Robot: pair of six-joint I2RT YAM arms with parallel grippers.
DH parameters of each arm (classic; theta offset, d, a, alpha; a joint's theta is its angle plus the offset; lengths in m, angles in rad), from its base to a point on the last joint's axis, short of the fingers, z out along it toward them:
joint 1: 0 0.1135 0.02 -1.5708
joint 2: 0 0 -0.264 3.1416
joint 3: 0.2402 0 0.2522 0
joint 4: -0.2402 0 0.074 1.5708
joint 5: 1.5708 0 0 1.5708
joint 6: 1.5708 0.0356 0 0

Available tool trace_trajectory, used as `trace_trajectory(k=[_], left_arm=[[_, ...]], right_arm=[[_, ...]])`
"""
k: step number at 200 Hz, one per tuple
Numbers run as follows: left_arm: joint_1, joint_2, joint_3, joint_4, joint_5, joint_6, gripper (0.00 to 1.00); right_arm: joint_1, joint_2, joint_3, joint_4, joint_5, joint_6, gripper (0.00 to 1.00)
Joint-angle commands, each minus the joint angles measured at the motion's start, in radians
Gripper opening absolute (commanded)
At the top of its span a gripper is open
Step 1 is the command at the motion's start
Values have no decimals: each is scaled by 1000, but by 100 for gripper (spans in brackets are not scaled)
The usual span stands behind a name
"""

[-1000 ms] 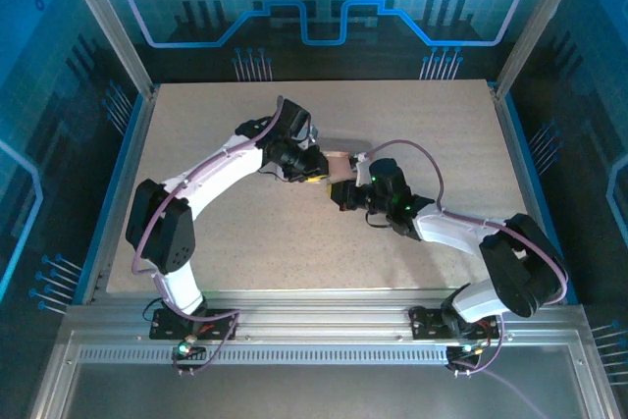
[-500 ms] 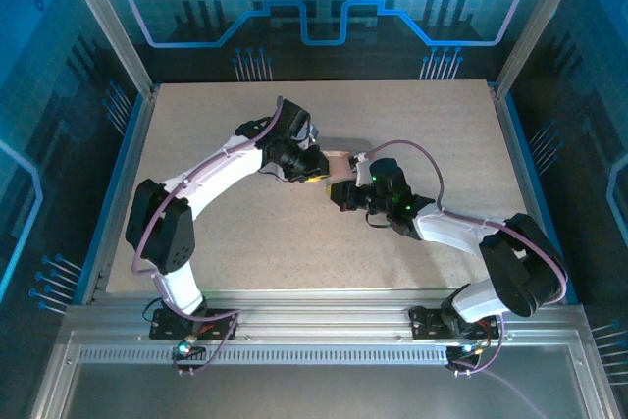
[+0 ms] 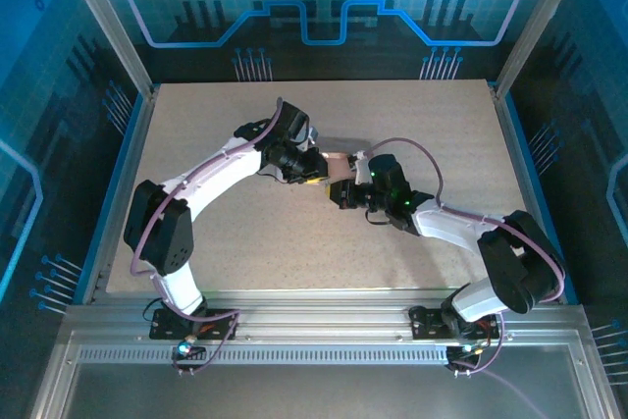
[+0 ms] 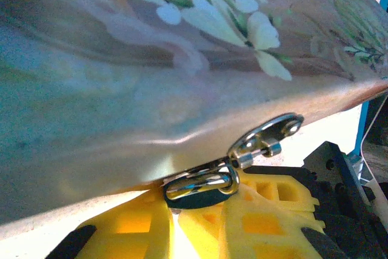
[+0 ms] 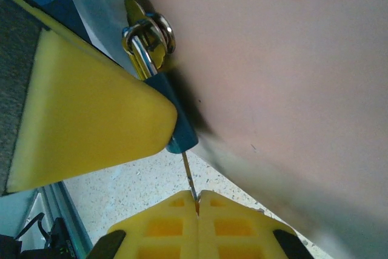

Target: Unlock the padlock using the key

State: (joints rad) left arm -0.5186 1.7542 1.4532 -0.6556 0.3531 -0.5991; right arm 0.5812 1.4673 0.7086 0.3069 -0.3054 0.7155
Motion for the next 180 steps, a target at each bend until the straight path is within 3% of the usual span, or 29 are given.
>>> trace_trajectory(k=[1, 87, 180], left_arm=[[6, -59, -13, 37, 40, 28, 0], [-10, -58, -46, 29, 39, 71, 0], [-26, -64, -96, 54, 48, 94, 0]], right_arm=[[-12, 14, 28, -3, -31, 25, 0], [-14, -13, 56, -31, -37, -23, 0], [-44, -1, 87, -43, -175, -68, 0]])
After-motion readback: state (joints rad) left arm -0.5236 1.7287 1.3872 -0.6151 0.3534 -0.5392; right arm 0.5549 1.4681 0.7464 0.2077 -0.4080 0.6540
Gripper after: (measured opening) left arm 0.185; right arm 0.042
